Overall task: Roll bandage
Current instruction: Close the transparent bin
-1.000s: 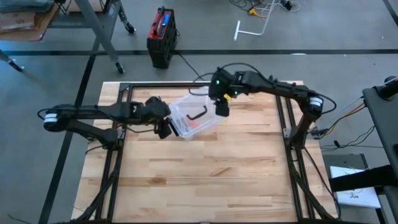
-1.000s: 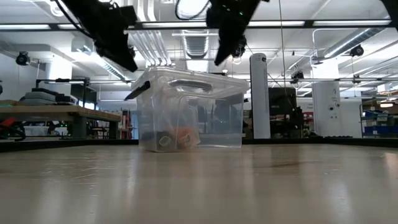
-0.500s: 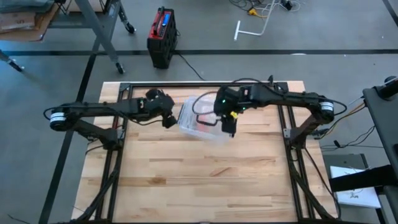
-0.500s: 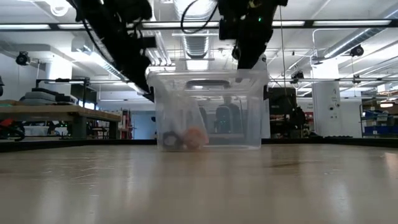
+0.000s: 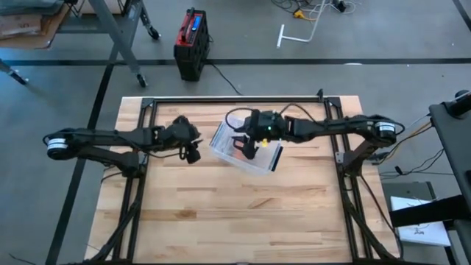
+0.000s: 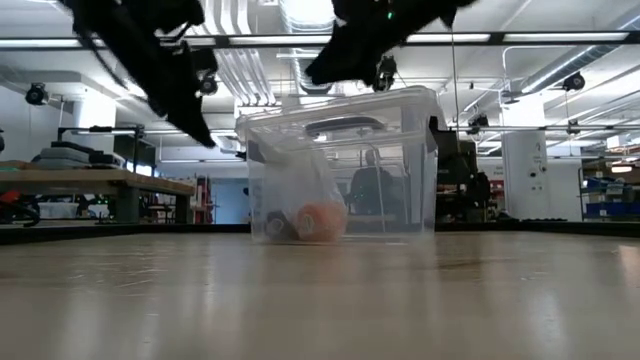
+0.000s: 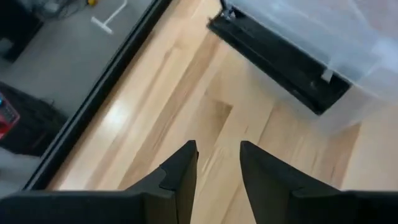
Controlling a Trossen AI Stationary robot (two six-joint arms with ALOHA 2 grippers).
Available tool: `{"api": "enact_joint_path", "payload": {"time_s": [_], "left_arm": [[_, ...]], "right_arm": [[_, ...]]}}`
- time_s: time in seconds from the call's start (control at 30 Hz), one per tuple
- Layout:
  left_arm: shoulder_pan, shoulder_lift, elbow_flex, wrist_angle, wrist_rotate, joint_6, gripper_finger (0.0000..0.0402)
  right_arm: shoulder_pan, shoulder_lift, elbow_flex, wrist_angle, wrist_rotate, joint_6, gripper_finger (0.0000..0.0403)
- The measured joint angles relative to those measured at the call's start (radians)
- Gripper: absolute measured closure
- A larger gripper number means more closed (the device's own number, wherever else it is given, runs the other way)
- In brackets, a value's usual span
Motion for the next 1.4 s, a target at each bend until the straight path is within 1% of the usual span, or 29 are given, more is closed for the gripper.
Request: {"api": "enact_joint_path", "payload": {"time_s": [0.07, 0.13, 0.23, 0.3, 0.4, 0.47, 0.53, 0.63, 0.73, 0.77, 0.83, 0.9, 0.97, 1.1, 1.23, 1.4], "left_arm": [[0.002, -0.006, -0.068, 0.117, 0.020, 0.038, 0.0288], [0.006, -0.005, -0.125, 0.210, 0.066, 0.081, 0.0287], [0.007, 0.018, -0.189, 0.367, 0.146, 0.147, 0.0286], [0.007, 0.033, -0.221, 0.459, 0.198, 0.198, 0.0286], [0.002, 0.074, -0.265, 0.593, 0.293, 0.227, 0.0287], [-0.004, 0.097, -0.270, 0.647, 0.336, 0.227, 0.0287], [-0.016, 0.117, -0.255, 0.646, 0.346, 0.221, 0.0287], [-0.052, 0.139, -0.206, 0.576, 0.339, 0.189, 0.0287], [-0.096, 0.141, -0.151, 0.455, 0.335, 0.166, 0.0287], [-0.111, 0.146, -0.140, 0.432, 0.321, 0.161, 0.0287], [-0.137, 0.143, -0.130, 0.411, 0.257, 0.155, 0.0287], [-0.155, 0.139, -0.132, 0.416, 0.212, 0.162, 0.0287], [-0.165, 0.138, -0.143, 0.455, 0.193, 0.171, 0.0287], [-0.181, 0.112, -0.148, 0.493, 0.175, 0.178, 0.0287], [-0.202, 0.073, -0.144, 0.492, 0.175, 0.187, 0.0287], [-0.205, 0.077, -0.143, 0.522, 0.176, 0.230, 0.0287]], "right_arm": [[0.004, 0.013, -0.090, 0.150, 0.004, 0.060, 0.0264], [0.008, 0.022, -0.158, 0.217, 0.024, 0.095, 0.0268], [0.007, 0.043, -0.229, 0.313, 0.101, 0.134, 0.0273], [0.007, 0.071, -0.264, 0.399, 0.116, 0.166, 0.0275], [0.009, 0.104, -0.292, 0.503, 0.101, 0.168, 0.0277], [0.009, 0.126, -0.307, 0.533, 0.106, 0.111, 0.0276], [0.004, 0.141, -0.308, 0.533, 0.096, 0.046, 0.0274], [-0.003, 0.154, -0.312, 0.525, 0.065, -0.020, 0.0271], [-0.018, 0.155, -0.312, 0.527, -0.024, -0.052, 0.0272], [-0.023, 0.153, -0.312, 0.526, -0.054, -0.064, 0.0274], [-0.029, 0.151, -0.312, 0.524, -0.115, -0.093, 0.0279], [-0.029, 0.151, -0.312, 0.520, -0.134, -0.108, 0.0284], [-0.029, 0.150, -0.313, 0.517, -0.161, -0.120, 0.0289], [-0.030, 0.149, -0.314, 0.509, -0.187, -0.122, 0.0297], [-0.028, 0.150, -0.315, 0.511, -0.203, -0.122, 0.0300], [-0.027, 0.158, -0.314, 0.511, -0.218, -0.118, 0.0296]]}}
